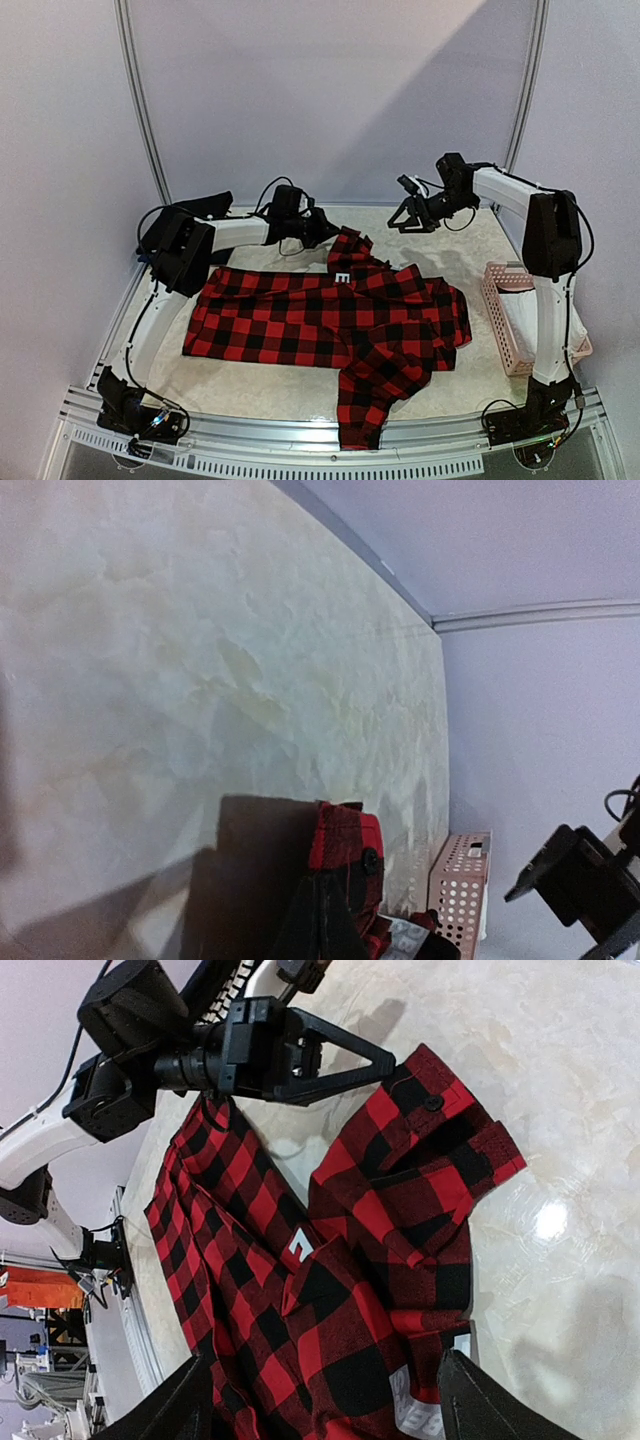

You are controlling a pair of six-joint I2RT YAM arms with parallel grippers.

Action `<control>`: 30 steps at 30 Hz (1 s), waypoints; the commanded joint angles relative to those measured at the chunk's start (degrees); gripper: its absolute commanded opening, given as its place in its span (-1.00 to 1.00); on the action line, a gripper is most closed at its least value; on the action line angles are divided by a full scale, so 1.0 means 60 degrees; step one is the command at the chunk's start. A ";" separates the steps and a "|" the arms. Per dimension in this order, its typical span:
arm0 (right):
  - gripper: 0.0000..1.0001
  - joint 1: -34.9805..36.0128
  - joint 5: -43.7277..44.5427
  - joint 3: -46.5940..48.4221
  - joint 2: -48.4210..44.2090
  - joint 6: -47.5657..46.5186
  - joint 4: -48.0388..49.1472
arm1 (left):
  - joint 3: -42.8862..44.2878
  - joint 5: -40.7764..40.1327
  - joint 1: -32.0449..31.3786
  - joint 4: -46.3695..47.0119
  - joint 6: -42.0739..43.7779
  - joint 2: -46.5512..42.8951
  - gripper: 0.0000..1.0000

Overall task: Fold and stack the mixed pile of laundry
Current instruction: Adjust the rectangle-folded shirt at the center of the board.

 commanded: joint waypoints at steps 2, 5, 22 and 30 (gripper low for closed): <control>0.55 -0.0044 -0.0125 0.0038 0.0652 0.0521 0.0362 | -0.1380 0.0601 -0.0354 0.2247 -0.0629 -0.1608 -1.00; 0.56 -0.0064 -0.0419 0.0151 0.0780 0.0500 0.0489 | -0.2500 0.0687 -0.0434 0.3581 -0.1251 -0.2292 -1.00; 0.98 -0.0064 -0.1149 -0.2642 -0.3000 -0.2065 0.0229 | -0.5617 0.1937 -0.1441 0.7150 -0.2725 -0.4946 -1.00; 0.98 -0.0074 -0.0161 -0.4556 -0.5609 -0.3031 -0.0190 | -0.7878 0.2230 -0.1801 0.6988 -0.2050 -0.6739 -1.00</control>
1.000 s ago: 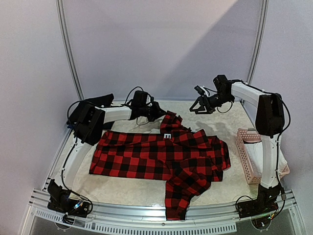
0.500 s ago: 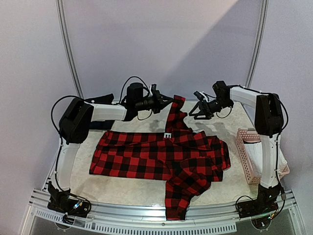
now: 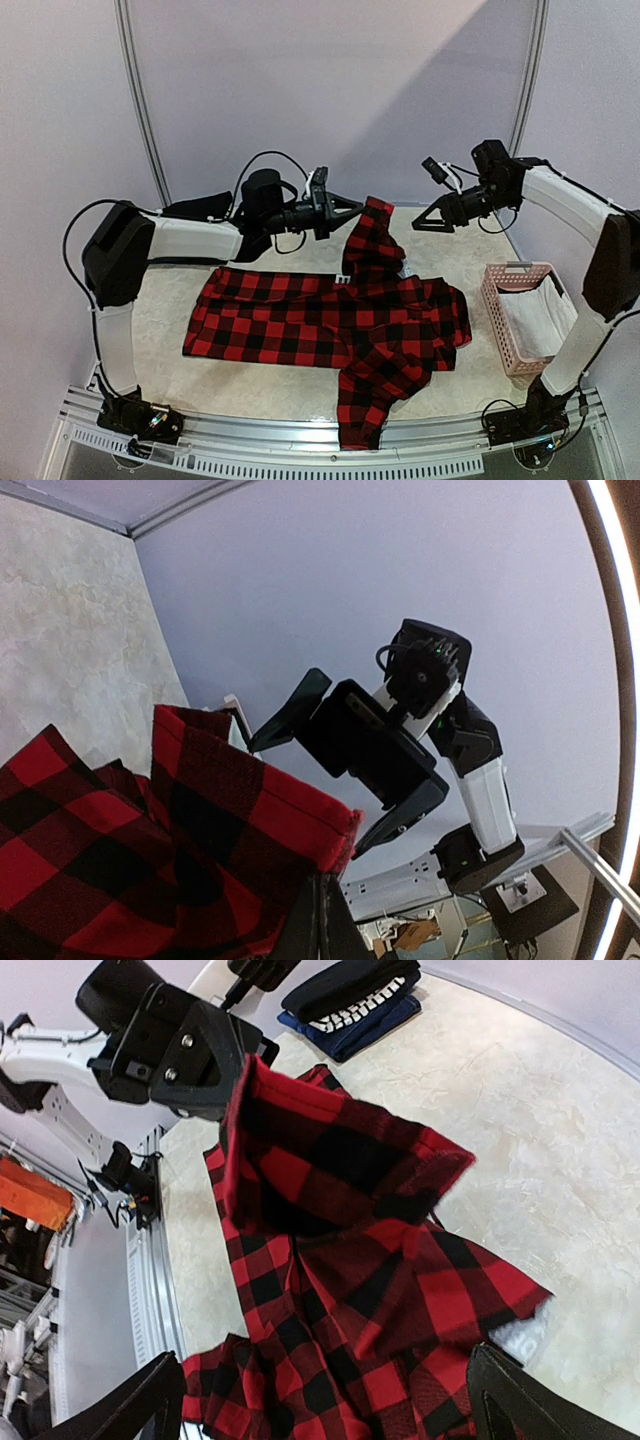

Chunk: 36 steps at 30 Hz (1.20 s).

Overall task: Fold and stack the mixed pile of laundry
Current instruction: Adjust the rectangle-folded shirt at the center of the board.

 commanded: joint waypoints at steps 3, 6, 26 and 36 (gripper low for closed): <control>0.98 -0.0021 0.0823 -0.1355 -0.1660 -0.1019 -0.0622 | -0.1558 0.0383 -0.0360 0.0355 0.0605 -0.1444 -1.00; 0.98 -0.0030 0.1179 -0.1921 -0.2157 -0.1201 -0.0663 | -0.1984 0.0407 -0.0574 0.0331 0.0741 -0.1932 -1.00; 0.98 -0.0023 0.2111 -0.2996 -0.2055 -0.1730 -0.0374 | -0.2507 -0.0349 -0.2076 -0.0009 0.1505 -0.3604 -1.00; 0.98 -0.0032 0.3641 -0.3014 -0.1133 -0.1104 0.0437 | -0.2035 -0.0692 -0.2310 -0.0750 0.2281 -0.4486 -1.00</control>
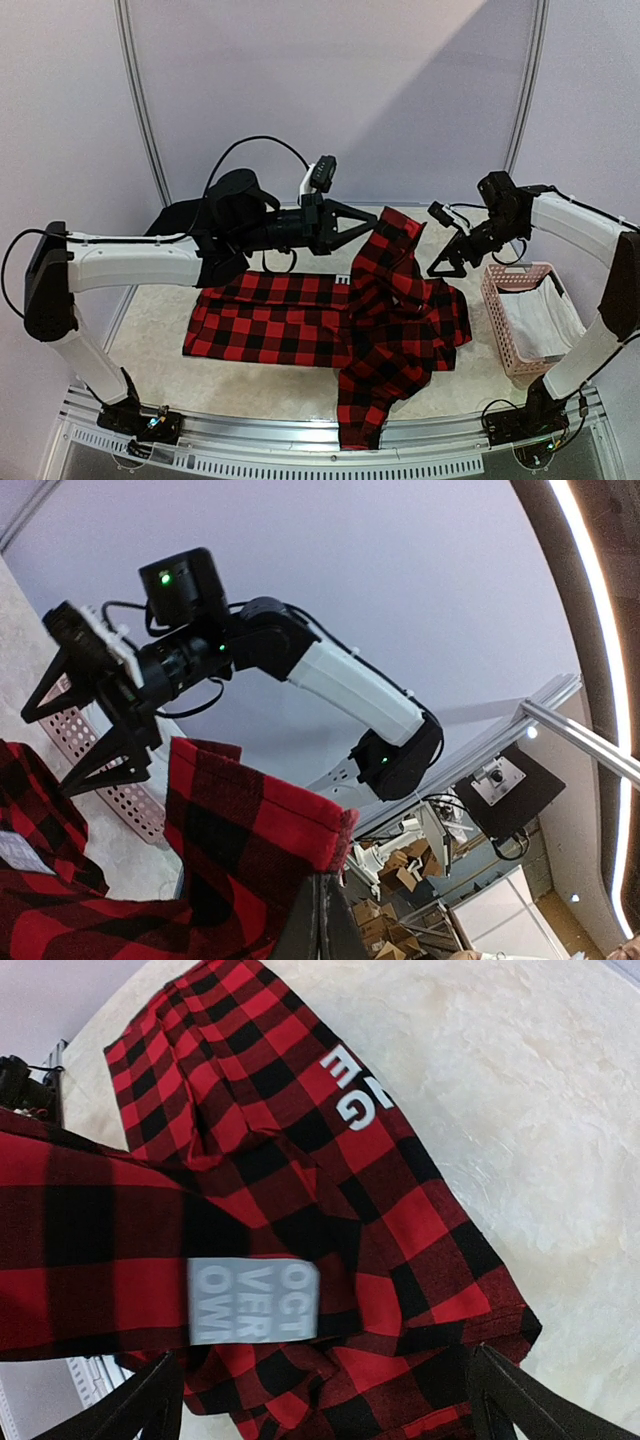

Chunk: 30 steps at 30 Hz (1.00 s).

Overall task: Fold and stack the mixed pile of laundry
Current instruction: Adjust the rectangle-folded shirt at the center of the board.

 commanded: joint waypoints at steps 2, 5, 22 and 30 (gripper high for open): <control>0.98 -0.0014 0.1136 0.0061 0.0944 0.0501 0.0707 | 0.0416 -0.0375 -0.0136 -0.0749 0.0797 -0.0821 -1.00; 0.98 0.0024 0.1232 0.0423 0.1815 0.0578 0.0849 | 0.0438 -0.0497 -0.0136 -0.1116 0.0960 -0.0926 -1.00; 0.97 0.1705 0.2607 0.0333 0.3549 0.0076 0.0896 | -0.0635 -0.1504 -0.0136 -0.2491 0.1707 -0.2621 -1.00; 0.98 0.2247 0.3308 -0.0131 0.2897 -0.0044 0.0952 | -0.2490 -0.2576 -0.0136 -0.3132 0.1855 -0.4076 -1.00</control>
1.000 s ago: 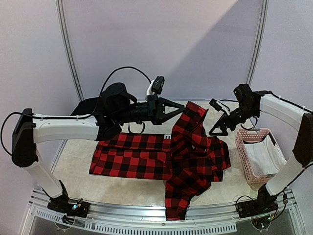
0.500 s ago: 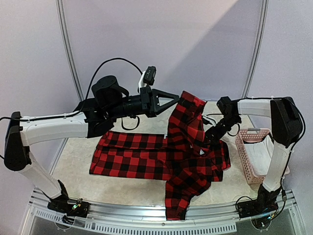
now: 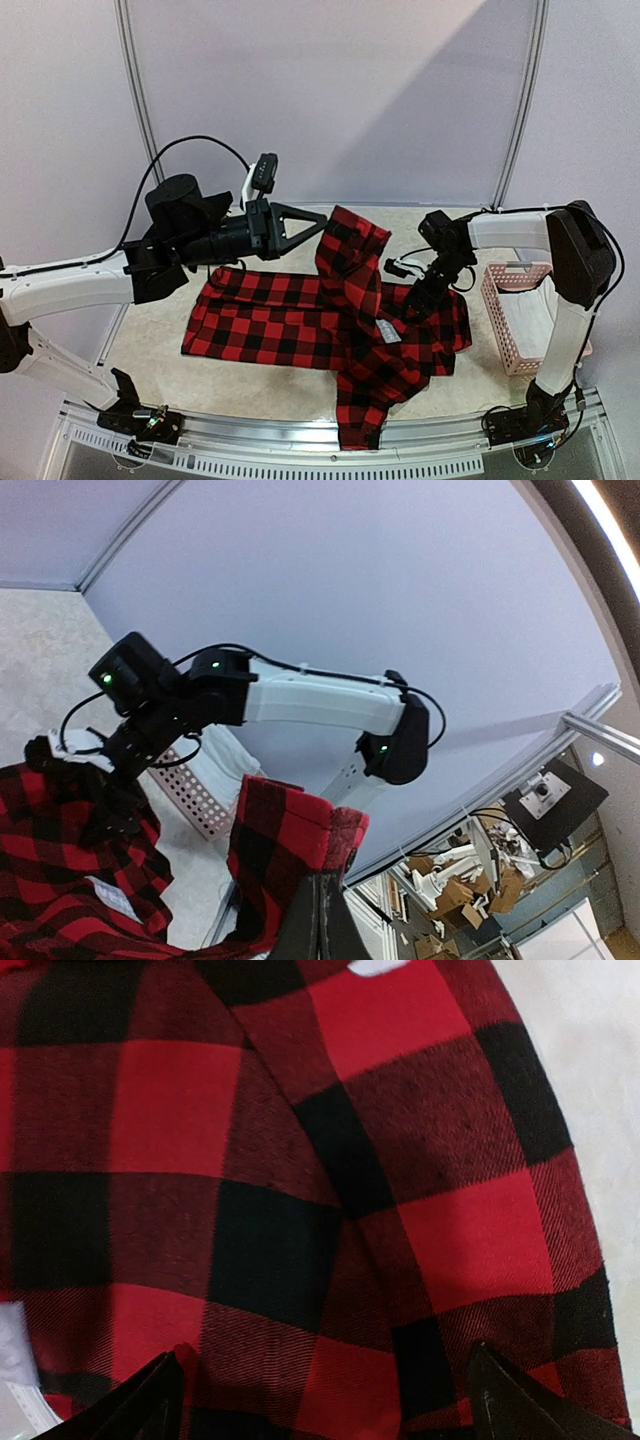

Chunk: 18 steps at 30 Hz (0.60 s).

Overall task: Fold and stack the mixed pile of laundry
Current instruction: Adjust the rectangle-folded shirt at the center of the board.

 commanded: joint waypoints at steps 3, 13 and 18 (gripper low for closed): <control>0.98 0.0077 0.0850 -0.0127 -0.0081 -0.0179 0.0104 | -0.1077 -0.1306 -0.0136 -0.0666 0.0325 -0.0695 -1.00; 0.98 0.0073 0.0974 -0.0203 -0.0019 -0.0227 0.0216 | 0.0037 -0.3146 0.0331 0.0118 0.0035 0.1378 -1.00; 0.98 -0.0002 0.0864 -0.0164 -0.0210 -0.0158 0.0158 | 0.1080 -0.3416 0.1182 0.1671 -0.1666 0.3918 -1.00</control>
